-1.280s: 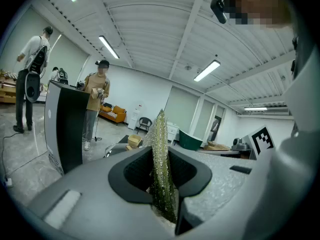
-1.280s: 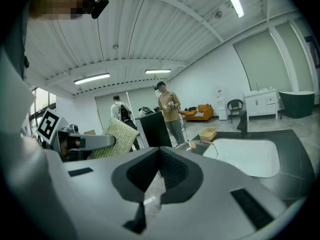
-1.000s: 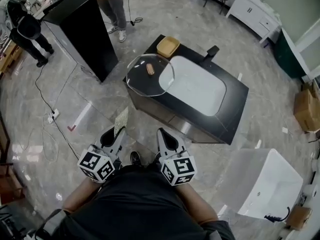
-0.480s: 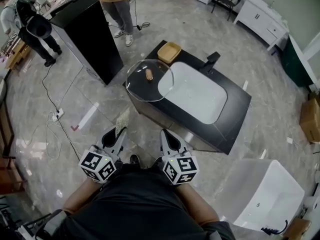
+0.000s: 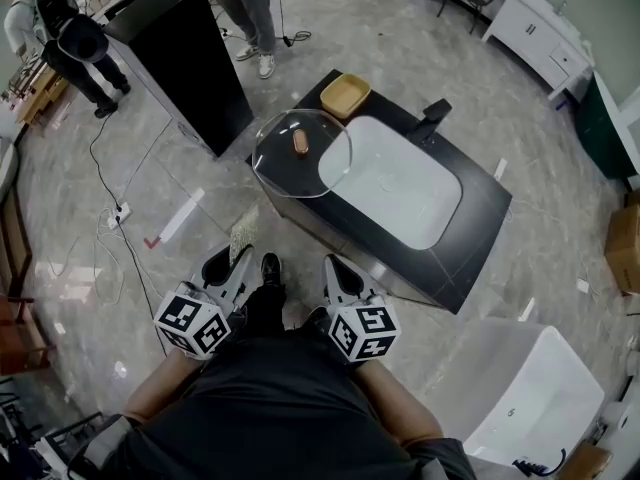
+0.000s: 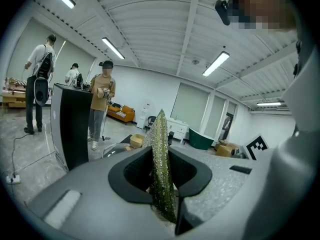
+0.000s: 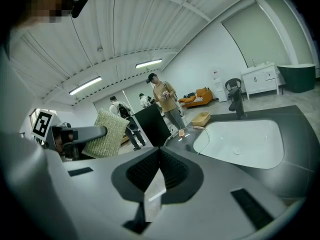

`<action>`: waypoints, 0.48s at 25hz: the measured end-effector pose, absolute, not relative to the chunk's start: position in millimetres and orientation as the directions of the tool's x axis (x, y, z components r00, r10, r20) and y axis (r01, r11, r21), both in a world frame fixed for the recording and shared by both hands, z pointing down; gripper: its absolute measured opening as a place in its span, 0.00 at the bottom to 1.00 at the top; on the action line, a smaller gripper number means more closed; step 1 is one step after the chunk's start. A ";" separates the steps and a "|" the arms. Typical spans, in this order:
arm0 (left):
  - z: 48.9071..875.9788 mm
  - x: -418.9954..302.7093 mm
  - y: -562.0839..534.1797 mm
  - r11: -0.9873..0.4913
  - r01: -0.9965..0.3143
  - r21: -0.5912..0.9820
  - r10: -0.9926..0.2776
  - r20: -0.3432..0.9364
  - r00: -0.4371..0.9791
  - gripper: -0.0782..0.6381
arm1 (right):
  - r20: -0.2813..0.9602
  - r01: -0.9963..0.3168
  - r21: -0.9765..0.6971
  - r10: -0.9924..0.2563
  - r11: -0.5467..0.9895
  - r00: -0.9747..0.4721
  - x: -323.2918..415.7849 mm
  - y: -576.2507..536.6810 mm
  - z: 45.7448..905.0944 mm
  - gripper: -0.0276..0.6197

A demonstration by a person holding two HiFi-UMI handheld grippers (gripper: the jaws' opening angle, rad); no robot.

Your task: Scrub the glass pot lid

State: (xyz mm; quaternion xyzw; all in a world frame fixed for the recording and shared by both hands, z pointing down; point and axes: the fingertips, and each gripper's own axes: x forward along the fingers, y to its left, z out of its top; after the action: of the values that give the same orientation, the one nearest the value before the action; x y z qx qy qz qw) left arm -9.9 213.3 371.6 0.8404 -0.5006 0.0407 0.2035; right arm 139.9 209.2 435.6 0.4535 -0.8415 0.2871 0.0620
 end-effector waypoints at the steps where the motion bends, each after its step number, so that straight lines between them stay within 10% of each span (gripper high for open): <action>1: 373.1 -10.5 207.2 -0.420 -0.854 0.306 -0.822 0.271 0.501 0.21 | 0.371 -0.803 -0.425 -0.728 0.419 -0.576 138.7 203.8 437.1 0.05; 12: 386.4 -42.0 92.9 -0.483 -0.788 0.382 -0.771 0.242 0.589 0.21 | 0.437 -0.864 -0.384 -0.760 0.326 -0.481 113.4 109.6 445.2 0.05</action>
State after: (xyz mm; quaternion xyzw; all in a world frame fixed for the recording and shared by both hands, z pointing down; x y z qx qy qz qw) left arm -42.0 92.9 386.4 0.8608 -0.4527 0.0187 0.2319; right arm 113.4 109.6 445.2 0.5016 -0.8093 0.2924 0.0891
